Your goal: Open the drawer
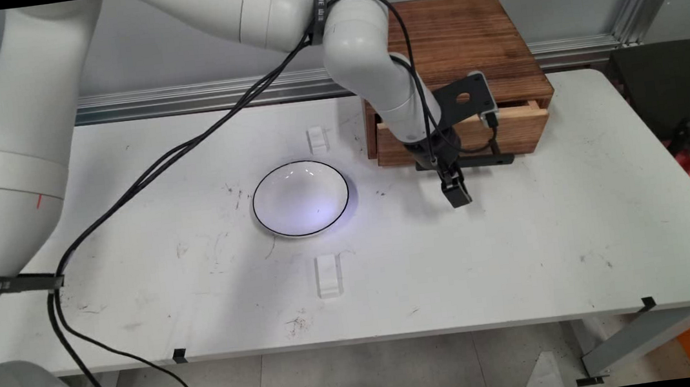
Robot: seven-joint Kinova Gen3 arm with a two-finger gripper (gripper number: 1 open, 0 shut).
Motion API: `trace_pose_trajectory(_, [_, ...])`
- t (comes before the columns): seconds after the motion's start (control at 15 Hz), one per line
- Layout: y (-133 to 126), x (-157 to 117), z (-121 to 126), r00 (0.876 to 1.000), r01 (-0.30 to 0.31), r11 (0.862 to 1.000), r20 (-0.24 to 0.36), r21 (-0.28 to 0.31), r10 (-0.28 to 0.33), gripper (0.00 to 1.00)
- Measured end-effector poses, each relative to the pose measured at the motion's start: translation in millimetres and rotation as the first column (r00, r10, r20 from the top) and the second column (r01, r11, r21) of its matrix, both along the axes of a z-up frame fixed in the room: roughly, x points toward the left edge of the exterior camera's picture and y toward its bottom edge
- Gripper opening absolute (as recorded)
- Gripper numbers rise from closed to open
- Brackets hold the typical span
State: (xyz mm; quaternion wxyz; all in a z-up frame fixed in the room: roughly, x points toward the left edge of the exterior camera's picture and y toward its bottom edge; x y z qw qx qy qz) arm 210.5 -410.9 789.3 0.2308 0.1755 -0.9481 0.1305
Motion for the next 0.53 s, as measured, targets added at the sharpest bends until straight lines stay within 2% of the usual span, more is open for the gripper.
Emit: trace_pose_trajectory(0.53, [21.0,-4.3,5.0,1.0,-0.006,1.0,-0.013,0.027,0.006,1.0])
